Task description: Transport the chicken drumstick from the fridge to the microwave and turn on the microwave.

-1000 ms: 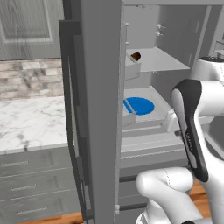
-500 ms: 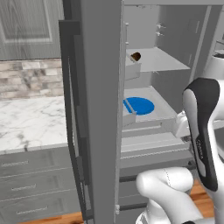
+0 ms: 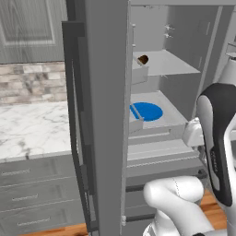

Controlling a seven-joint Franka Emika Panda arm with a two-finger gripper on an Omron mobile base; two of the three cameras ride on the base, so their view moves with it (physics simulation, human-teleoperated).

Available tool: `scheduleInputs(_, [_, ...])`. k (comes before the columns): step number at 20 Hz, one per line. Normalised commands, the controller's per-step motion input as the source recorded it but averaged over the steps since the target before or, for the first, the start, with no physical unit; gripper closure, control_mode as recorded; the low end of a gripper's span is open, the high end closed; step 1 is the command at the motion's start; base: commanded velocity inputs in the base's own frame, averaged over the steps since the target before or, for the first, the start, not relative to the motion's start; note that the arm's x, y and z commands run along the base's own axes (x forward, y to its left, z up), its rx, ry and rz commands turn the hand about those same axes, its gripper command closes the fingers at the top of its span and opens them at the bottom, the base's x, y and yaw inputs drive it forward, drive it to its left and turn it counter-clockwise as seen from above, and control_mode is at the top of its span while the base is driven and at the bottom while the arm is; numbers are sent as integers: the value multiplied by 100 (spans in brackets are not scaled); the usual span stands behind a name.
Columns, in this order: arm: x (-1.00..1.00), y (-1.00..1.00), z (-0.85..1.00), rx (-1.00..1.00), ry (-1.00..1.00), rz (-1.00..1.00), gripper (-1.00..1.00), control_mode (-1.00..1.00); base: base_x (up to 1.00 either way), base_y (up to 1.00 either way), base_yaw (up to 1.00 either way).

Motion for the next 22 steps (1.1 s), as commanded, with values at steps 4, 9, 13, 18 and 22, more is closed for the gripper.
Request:
scheduleInputs(4, [0, 0, 1, 0, 2, -6, 100, -100, 0, 0, 0])
scheduleInputs(9, [-3, 0, 0, 0, 0, 0, 100, 100, -6, 0, 0])
scheduleInputs(13, [0, 0, 0, 0, 0, 0, 100, 100, -86, 0, 0])
scheduleInputs(18, [0, 0, 0, 0, 0, 0, 100, 100, -100, 0, 0])
scheduleInputs(22, [0, 0, 0, 0, 0, 0, 100, 100, -98, 0, 5])
